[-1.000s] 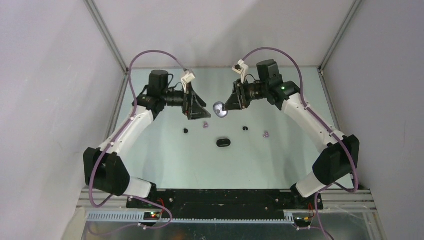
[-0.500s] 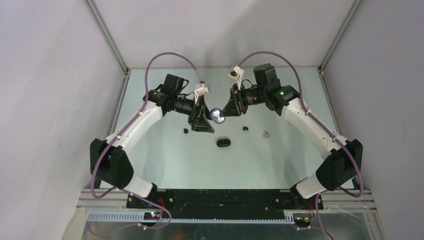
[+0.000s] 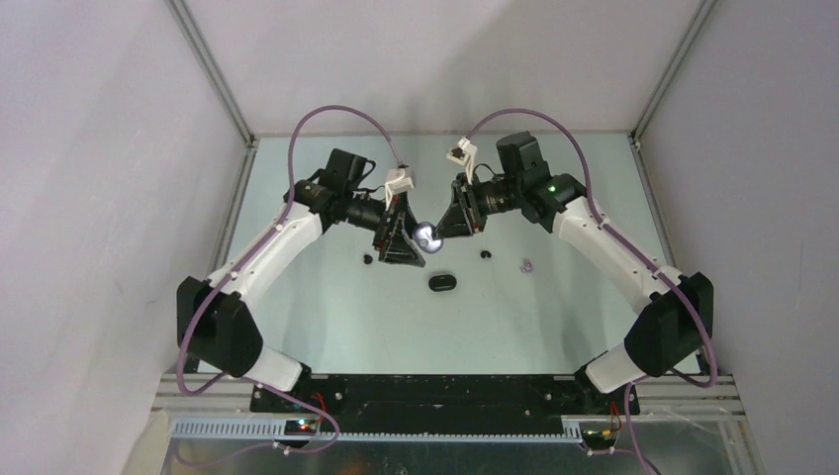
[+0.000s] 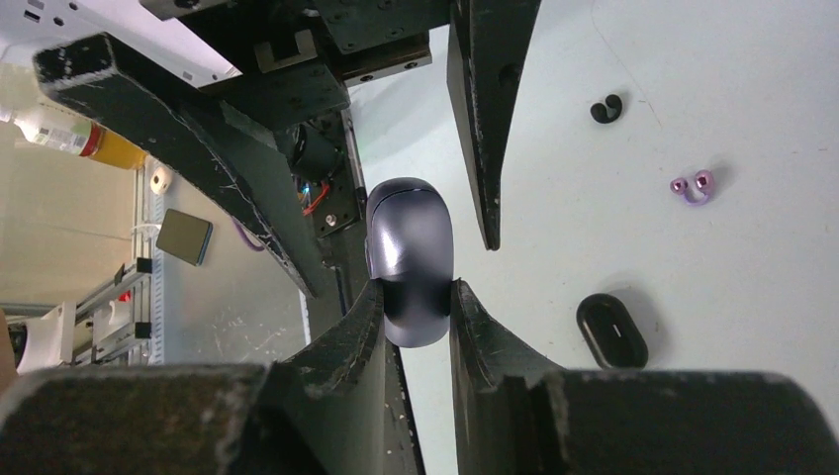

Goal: Insert the wireless bluetooth earbuds into the charging case
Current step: Pass from the right arm to the left

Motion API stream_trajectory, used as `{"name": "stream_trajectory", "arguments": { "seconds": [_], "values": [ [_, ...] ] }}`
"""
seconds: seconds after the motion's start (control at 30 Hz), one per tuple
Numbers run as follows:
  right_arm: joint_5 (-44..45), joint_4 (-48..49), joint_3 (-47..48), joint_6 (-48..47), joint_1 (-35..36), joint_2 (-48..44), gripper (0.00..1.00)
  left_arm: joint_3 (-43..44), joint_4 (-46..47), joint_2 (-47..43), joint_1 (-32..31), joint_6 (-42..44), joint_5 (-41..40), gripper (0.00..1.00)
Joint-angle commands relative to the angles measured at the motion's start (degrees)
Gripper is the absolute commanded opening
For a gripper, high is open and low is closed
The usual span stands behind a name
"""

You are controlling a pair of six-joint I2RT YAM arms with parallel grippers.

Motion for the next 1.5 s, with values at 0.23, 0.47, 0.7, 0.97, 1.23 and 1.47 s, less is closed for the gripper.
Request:
{"name": "stream_trajectory", "arguments": {
  "seconds": [0.23, 0.47, 0.7, 0.97, 1.23, 1.47],
  "values": [
    [2.7, 7.0, -1.5, 2.2, 1.9, -1.1, 0.16, -4.9, 19.0, -5.2, -0.3, -16.5, 1.5, 0.73],
    [5.3, 8.5, -2.2, 2.3, 2.0, -2.2, 0.16, -4.8, 18.8, -4.4, -0.3, -16.6, 2.0, 0.68],
    [5.7, 8.8, -2.1, 1.8, 1.8, -2.7, 0.16, -4.6, 17.2, -3.8, -0.3, -14.8, 1.5, 0.7],
    [1.8, 9.2, -2.2, 3.3, -0.1, -3.1, 0.17, -3.0, 11.9, -2.5, -0.2, -10.1, 2.2, 0.79],
    [2.5, 10.1, -3.1, 3.0, 0.2, -2.6, 0.17, -2.5, 13.2, -2.2, -0.4, -11.8, 2.1, 0.67],
    [3.8, 10.5, -3.1, 3.0, 0.7, -2.5, 0.17, -2.4, 13.4, -2.3, -0.7, -12.1, 2.0, 0.52]
  ]
}}
